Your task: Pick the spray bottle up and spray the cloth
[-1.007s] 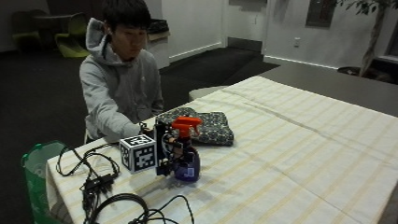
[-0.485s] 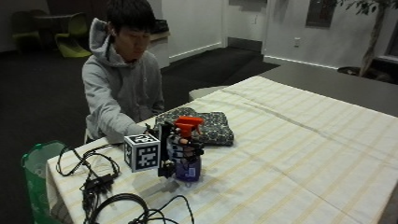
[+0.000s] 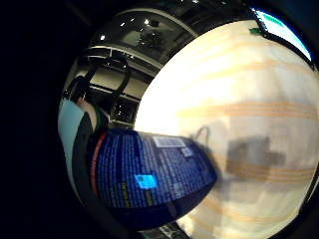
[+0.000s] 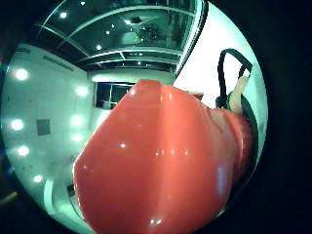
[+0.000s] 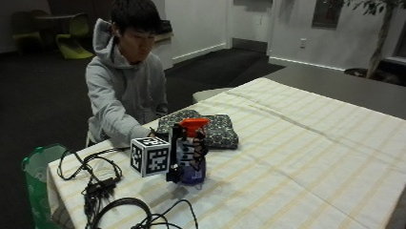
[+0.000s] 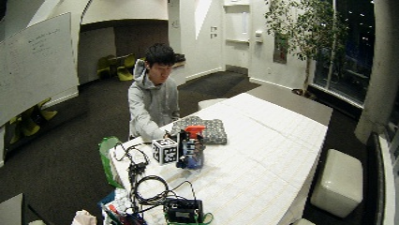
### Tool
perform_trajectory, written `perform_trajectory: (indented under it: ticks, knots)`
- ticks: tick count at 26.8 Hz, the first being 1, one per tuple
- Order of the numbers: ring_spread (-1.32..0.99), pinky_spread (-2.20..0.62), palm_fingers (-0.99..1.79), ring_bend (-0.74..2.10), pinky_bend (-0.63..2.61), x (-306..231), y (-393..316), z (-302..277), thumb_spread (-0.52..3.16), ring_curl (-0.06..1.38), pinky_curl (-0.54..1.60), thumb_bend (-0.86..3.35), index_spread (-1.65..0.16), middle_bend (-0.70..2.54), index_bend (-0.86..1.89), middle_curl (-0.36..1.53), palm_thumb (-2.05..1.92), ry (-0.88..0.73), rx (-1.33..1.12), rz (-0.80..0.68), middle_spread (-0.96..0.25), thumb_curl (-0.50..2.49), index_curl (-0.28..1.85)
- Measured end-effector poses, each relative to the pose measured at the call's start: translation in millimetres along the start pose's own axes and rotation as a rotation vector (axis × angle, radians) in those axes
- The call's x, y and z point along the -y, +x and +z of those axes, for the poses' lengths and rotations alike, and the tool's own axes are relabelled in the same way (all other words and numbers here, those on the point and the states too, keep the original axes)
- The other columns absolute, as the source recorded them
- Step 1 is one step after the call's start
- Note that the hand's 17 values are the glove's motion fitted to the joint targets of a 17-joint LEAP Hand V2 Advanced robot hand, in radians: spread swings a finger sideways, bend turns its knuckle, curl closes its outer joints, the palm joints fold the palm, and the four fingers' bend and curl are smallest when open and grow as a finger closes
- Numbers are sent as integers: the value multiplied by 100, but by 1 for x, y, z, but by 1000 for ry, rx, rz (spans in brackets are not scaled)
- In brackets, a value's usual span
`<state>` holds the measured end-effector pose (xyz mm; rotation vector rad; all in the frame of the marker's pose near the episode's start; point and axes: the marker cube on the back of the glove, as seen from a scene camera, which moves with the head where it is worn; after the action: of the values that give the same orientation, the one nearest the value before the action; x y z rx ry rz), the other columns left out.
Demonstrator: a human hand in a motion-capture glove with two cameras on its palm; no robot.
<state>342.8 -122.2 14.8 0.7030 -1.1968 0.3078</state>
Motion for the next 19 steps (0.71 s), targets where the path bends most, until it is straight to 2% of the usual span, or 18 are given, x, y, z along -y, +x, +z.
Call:
perform_trajectory:
  ticks: [7,13,19]
  knots:
    - [-16,-21,134,52,36,-3,-11,4,40,37,34,-3,-20,64,47,46,100,-17,-108,-27,-9,55,36]
    - [-17,-23,137,53,36,-17,-58,6,31,38,35,-3,-18,63,48,46,100,-215,-303,-106,-9,59,40]
    - [-18,-24,137,53,36,-49,-137,18,26,39,35,-3,-17,62,49,46,99,-462,-614,-203,-9,62,43]
